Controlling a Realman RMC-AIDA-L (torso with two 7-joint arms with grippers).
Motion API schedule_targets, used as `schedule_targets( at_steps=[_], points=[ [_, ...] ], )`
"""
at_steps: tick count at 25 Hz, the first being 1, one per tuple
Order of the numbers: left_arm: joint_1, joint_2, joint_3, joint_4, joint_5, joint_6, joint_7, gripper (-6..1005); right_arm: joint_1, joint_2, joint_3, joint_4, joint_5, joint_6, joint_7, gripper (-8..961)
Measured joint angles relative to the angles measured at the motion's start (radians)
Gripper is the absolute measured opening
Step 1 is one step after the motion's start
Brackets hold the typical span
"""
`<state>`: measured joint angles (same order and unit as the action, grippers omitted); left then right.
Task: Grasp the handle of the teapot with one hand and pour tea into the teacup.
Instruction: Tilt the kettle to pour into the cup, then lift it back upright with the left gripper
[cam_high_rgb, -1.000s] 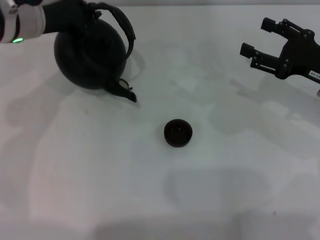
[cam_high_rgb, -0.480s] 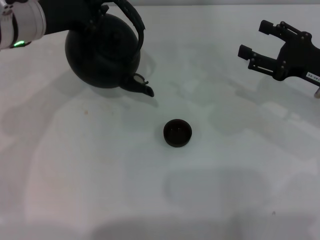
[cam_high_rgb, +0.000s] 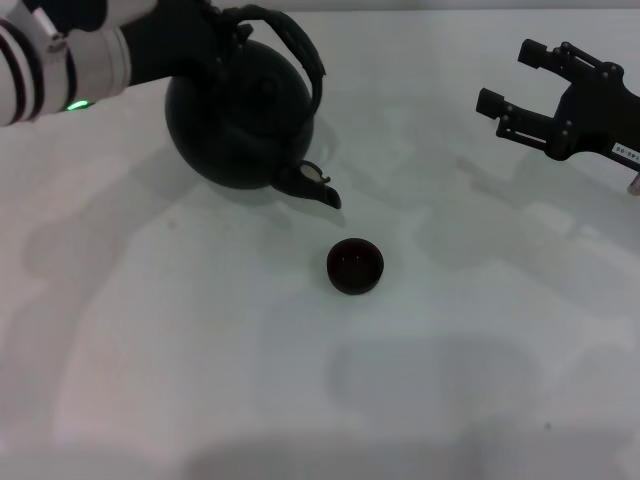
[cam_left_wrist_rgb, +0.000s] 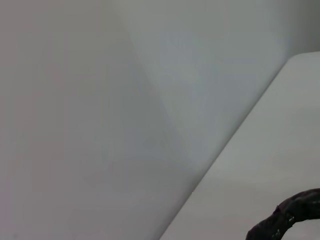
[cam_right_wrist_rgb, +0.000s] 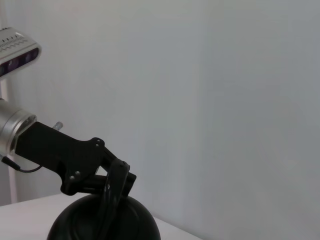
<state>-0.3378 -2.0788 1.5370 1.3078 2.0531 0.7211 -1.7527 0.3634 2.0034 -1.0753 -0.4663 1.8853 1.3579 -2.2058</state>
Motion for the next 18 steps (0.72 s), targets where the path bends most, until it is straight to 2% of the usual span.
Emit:
schedule_targets(
  at_steps=[10,18],
  points=[
    [0.003,0.001,0.078,0.033,0.009,-0.027,0.002,116,-0.009,0.0,0.002,0.0,0.0,0.0,0.0,868],
    [0.001,0.001,0.134,0.071,0.08,-0.024,-0.005,115,-0.009,0.0,0.002,0.0,0.0,0.0,-0.008,868]
  ],
)
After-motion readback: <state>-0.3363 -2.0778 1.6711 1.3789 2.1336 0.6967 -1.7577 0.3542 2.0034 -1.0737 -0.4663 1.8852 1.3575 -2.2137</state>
